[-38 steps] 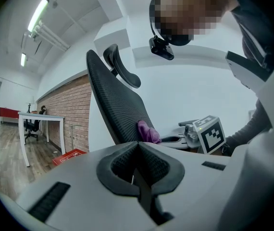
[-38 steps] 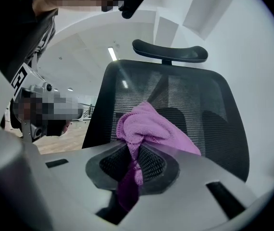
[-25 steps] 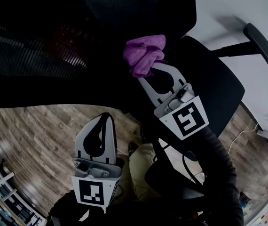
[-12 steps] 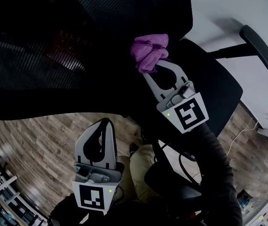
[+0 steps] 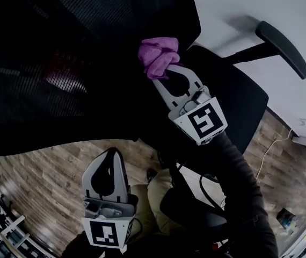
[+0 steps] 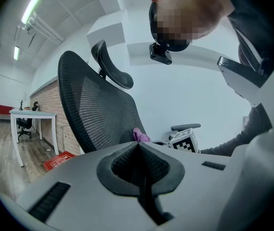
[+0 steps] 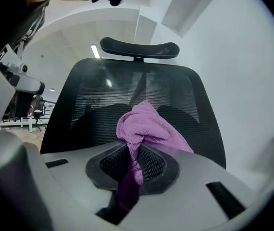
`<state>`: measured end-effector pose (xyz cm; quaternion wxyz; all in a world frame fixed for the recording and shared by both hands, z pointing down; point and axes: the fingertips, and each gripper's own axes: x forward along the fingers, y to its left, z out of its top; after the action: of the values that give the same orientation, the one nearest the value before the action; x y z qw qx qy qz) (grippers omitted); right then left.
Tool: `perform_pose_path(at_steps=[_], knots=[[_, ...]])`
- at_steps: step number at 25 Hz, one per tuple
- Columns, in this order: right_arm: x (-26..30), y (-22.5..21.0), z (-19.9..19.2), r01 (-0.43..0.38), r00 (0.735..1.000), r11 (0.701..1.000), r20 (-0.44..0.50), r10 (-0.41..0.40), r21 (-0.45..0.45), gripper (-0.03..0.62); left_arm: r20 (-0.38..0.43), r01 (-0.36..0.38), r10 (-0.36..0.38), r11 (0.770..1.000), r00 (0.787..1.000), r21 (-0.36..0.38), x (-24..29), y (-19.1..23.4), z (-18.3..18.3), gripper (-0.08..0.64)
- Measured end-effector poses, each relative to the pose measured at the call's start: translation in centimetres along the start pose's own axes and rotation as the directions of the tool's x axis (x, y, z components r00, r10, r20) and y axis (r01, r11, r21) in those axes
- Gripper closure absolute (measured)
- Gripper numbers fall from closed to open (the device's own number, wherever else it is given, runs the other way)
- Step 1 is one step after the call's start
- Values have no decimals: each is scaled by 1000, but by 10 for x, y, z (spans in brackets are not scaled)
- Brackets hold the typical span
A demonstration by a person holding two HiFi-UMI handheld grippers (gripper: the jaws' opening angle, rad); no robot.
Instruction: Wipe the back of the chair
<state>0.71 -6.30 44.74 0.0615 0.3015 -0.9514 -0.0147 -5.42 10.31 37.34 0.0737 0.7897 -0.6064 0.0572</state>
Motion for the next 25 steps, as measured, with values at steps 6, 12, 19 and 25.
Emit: perform_pose_path(at_steps=[6, 12, 19, 25], knots=[[8, -16, -5, 28, 999, 999, -31, -27, 37, 548, -18, 3, -3, 1000, 1000, -7, 1, -2, 5, 551], [8, -23, -6, 39, 998, 998, -43, -37, 45, 548, -16, 18, -18, 1000, 1000, -1, 8, -7, 14, 551], [9, -36, -9, 60, 997, 997, -48, -58, 53, 548, -27, 38, -38, 999, 999, -1, 16, -9, 15, 551], [8, -47, -7, 86, 996, 994, -38, -84, 62, 548, -26, 49, -49, 999, 998, 6, 19, -11, 20, 551]])
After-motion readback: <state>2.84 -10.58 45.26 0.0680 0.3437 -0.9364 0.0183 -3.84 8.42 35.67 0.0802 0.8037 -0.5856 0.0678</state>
